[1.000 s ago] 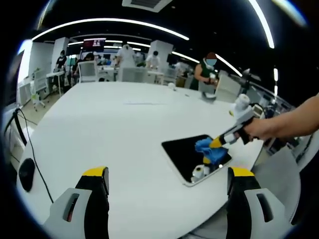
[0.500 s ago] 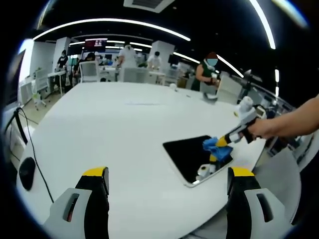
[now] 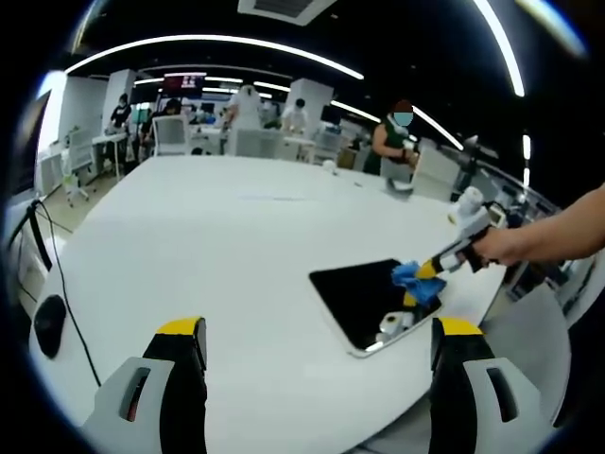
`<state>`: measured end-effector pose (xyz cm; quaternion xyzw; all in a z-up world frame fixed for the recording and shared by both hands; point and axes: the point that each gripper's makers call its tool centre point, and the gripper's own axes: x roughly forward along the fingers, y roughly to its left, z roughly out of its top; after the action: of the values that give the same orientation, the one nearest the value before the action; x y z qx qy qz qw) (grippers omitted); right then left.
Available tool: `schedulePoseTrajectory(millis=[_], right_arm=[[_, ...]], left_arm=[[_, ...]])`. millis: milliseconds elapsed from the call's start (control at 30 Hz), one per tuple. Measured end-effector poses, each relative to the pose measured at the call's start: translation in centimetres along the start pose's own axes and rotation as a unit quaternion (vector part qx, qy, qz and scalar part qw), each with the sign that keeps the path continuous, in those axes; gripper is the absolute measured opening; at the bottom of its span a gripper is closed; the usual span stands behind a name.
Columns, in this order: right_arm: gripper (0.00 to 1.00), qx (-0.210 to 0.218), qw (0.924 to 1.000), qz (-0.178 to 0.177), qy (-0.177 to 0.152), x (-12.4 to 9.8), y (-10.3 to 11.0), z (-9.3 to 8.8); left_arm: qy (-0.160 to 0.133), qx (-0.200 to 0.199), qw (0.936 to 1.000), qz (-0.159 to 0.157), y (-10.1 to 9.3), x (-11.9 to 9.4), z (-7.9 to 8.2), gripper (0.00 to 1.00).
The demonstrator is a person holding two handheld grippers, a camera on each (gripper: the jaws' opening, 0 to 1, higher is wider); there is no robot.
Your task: Wipe the mirror surface with the cleaning cloth until all visible marks leave the cleaned area.
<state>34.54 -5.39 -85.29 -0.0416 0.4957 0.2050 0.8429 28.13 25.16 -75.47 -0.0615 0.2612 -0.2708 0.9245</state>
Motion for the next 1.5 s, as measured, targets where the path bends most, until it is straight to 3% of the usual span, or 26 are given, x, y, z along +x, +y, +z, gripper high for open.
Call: schedulePoseTrajectory(millis=[200,267,400,733,900,1100,1500], right_arm=[[0.00,0.001,0.9998,-0.017,0.005,-0.2,-1.2,-0.8],[0.00,0.030,0.9994,-0.018,0.003,-0.3,-1.5,-1.0],[0.01,-0.003,0.9996,-0.029,0.002,-0.3,-1.1,-0.8],[0.01,-0.019,0.9992,-0.036,0.004,-0.3,-0.7,-0.6],[0.01,-0.011,0.9993,-0.036,0.003,-0.3,-0.7,-0.6],[0.01,-0.009,0.9993,-0.037,-0.007,-0.4,-0.5,-0.7],[0.01,0.006,0.9994,-0.035,-0.005,-0.3,-0.6,-0.8]], left_arm=[[-0.001,0.001,1.0000,-0.001,-0.1,0.1,0.1,0.99],[-0.001,0.001,1.0000,-0.002,-0.1,0.2,0.1,0.99],[0.000,0.002,1.0000,-0.004,-0.2,0.4,0.2,0.99],[-0.006,-0.002,1.0000,-0.003,-0.3,0.6,0.7,0.99],[-0.009,-0.011,0.9999,-0.001,-0.4,0.6,0.4,0.99],[0.006,0.009,0.9998,-0.014,-1.0,0.7,-0.3,0.99],[0.000,0.011,0.9999,-0.004,0.0,0.2,0.3,0.99]])
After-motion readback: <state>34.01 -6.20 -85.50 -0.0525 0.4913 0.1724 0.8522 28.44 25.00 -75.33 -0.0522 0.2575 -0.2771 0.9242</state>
